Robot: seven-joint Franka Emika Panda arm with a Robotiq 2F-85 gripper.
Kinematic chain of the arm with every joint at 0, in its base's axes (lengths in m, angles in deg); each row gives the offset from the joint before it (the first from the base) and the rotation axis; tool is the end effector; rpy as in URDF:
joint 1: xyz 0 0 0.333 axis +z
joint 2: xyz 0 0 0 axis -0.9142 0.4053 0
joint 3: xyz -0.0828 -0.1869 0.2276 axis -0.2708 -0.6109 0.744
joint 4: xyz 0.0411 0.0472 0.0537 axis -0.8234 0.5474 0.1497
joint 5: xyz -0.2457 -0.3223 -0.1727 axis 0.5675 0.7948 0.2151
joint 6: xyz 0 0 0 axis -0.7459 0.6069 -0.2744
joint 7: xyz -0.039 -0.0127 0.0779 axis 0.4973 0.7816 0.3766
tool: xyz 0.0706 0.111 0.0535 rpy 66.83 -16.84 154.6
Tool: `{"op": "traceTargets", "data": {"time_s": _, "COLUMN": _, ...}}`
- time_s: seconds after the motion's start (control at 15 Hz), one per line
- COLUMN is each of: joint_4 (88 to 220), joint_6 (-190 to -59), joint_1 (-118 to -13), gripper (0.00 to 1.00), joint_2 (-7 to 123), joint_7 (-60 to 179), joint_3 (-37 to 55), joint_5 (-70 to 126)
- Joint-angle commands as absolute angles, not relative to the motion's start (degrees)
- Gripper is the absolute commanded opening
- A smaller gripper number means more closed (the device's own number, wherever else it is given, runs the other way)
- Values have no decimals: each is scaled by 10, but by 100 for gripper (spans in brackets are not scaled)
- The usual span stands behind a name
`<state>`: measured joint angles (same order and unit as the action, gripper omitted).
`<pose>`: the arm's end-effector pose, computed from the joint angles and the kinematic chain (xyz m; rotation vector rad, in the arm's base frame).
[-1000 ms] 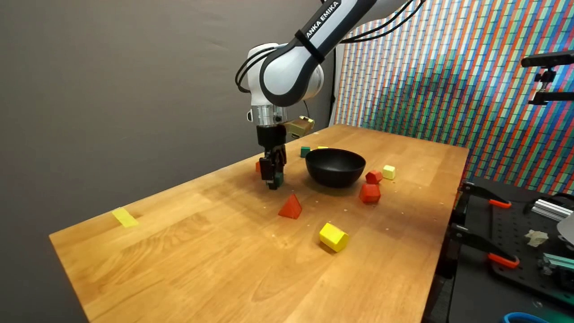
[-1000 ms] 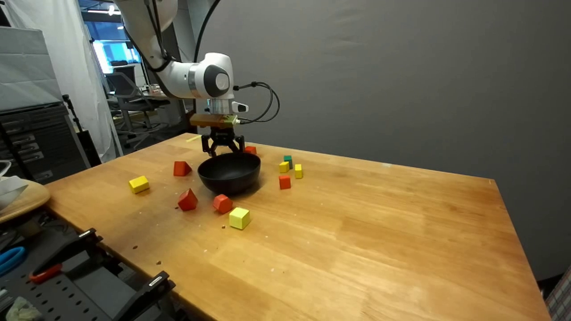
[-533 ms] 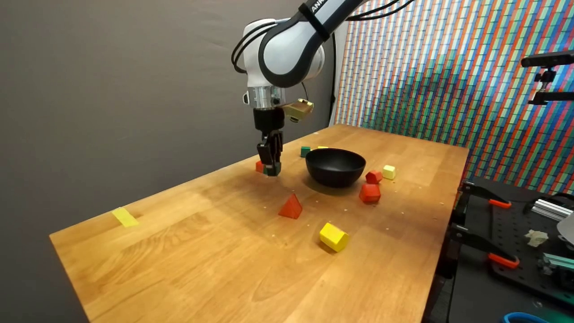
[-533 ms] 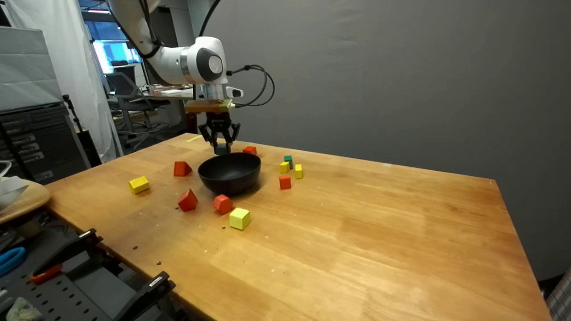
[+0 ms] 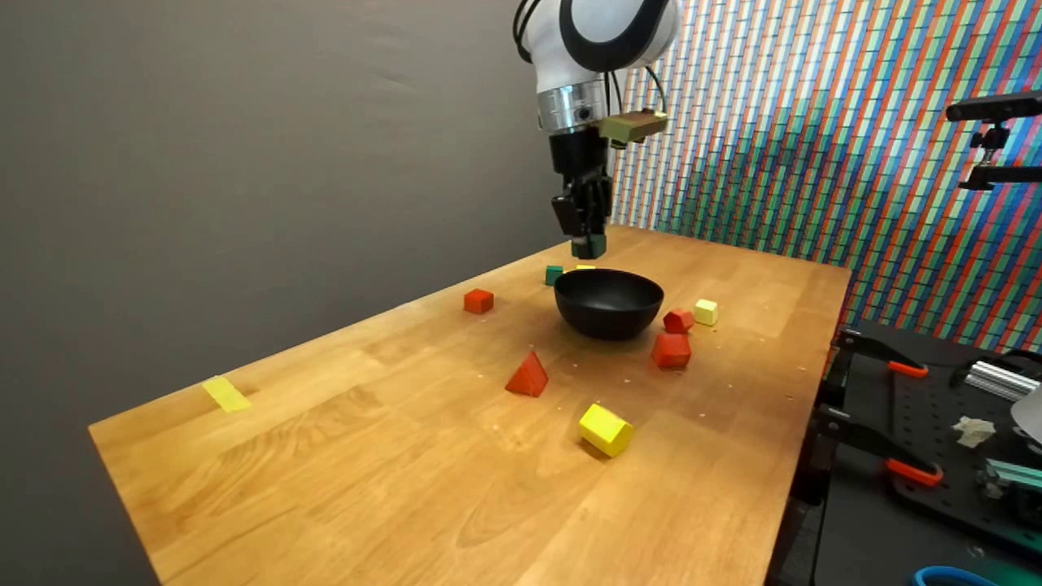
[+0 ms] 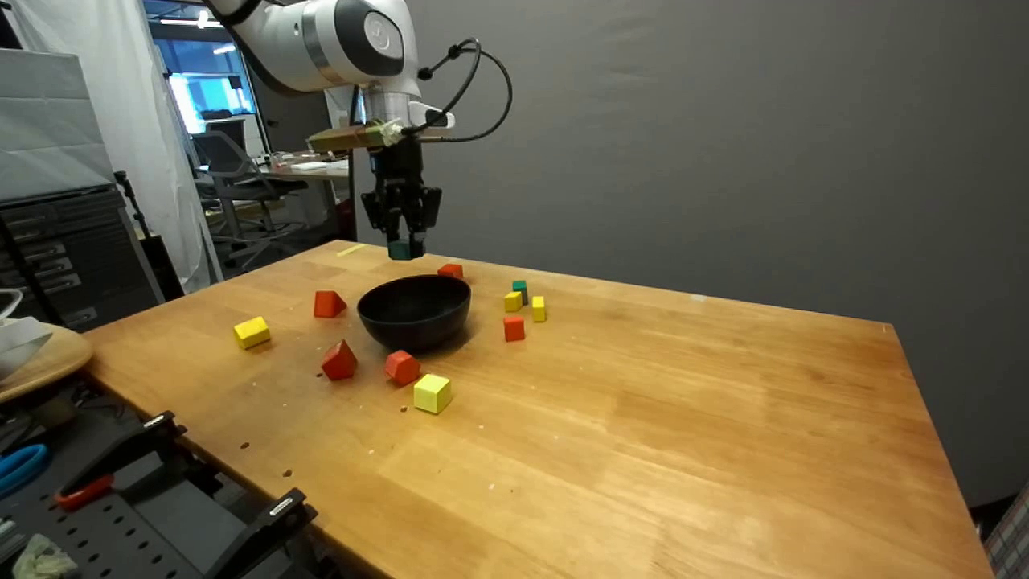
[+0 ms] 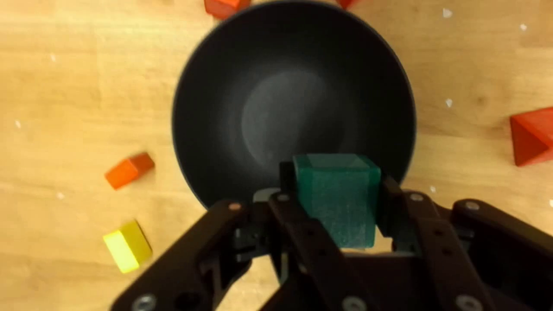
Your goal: Put all the blocks in the bowl
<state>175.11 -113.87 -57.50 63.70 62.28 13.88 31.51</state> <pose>0.6032 0.0937 0.1791 3.0160 0.1543 -0.2824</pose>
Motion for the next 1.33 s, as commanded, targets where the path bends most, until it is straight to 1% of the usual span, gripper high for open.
{"op": "traceTargets", "data": {"time_s": 0.0, "joint_4": 1830, "joint_6": -1167, "joint_1": -605, "gripper": 27, "joint_2": 596, "joint_7": 635, "joint_3": 137, "joint_5": 288}}
{"op": "traceTargets", "data": {"time_s": 0.07, "joint_4": 1834, "joint_6": -1170, "joint_1": -612, "gripper": 46, "joint_2": 598, "joint_7": 632, "joint_3": 138, "joint_5": 279}}
{"op": "traceTargets", "data": {"time_s": 0.13, "joint_4": 1837, "joint_6": -1174, "joint_1": -618, "gripper": 68, "joint_2": 599, "joint_7": 629, "joint_3": 140, "joint_5": 271}}
{"op": "traceTargets", "data": {"time_s": 0.2, "joint_4": 1842, "joint_6": -1179, "joint_1": -620, "gripper": 72, "joint_2": 595, "joint_7": 627, "joint_3": 142, "joint_5": 263}}
{"op": "traceTargets", "data": {"time_s": 0.4, "joint_4": 1851, "joint_6": -1189, "joint_1": -616, "gripper": 98, "joint_2": 574, "joint_7": 625, "joint_3": 149, "joint_5": 250}}
{"op": "traceTargets", "data": {"time_s": 0.47, "joint_4": 1851, "joint_6": -1191, "joint_1": -611, "gripper": 100, "joint_2": 564, "joint_7": 625, "joint_3": 153, "joint_5": 252}}
{"op": "traceTargets", "data": {"time_s": 0.67, "joint_4": 1823, "joint_6": -1196, "joint_1": -592, "gripper": 100, "joint_2": 555, "joint_7": 634, "joint_3": 161, "joint_5": 284}}
{"op": "traceTargets", "data": {"time_s": 0.93, "joint_4": 1720, "joint_6": -1154, "joint_1": -578, "gripper": 100, "joint_2": 611, "joint_7": 622, "joint_3": 166, "joint_5": 321}}
{"op": "traceTargets", "data": {"time_s": 1.0, "joint_4": 1777, "joint_6": -1181, "joint_1": -581, "gripper": 100, "joint_2": 578, "joint_7": 627, "joint_3": 167, "joint_5": 307}}
{"op": "traceTargets", "data": {"time_s": 1.27, "joint_4": 1773, "joint_6": -1178, "joint_1": -580, "gripper": 100, "joint_2": 586, "joint_7": 627, "joint_3": 168, "joint_5": 308}}
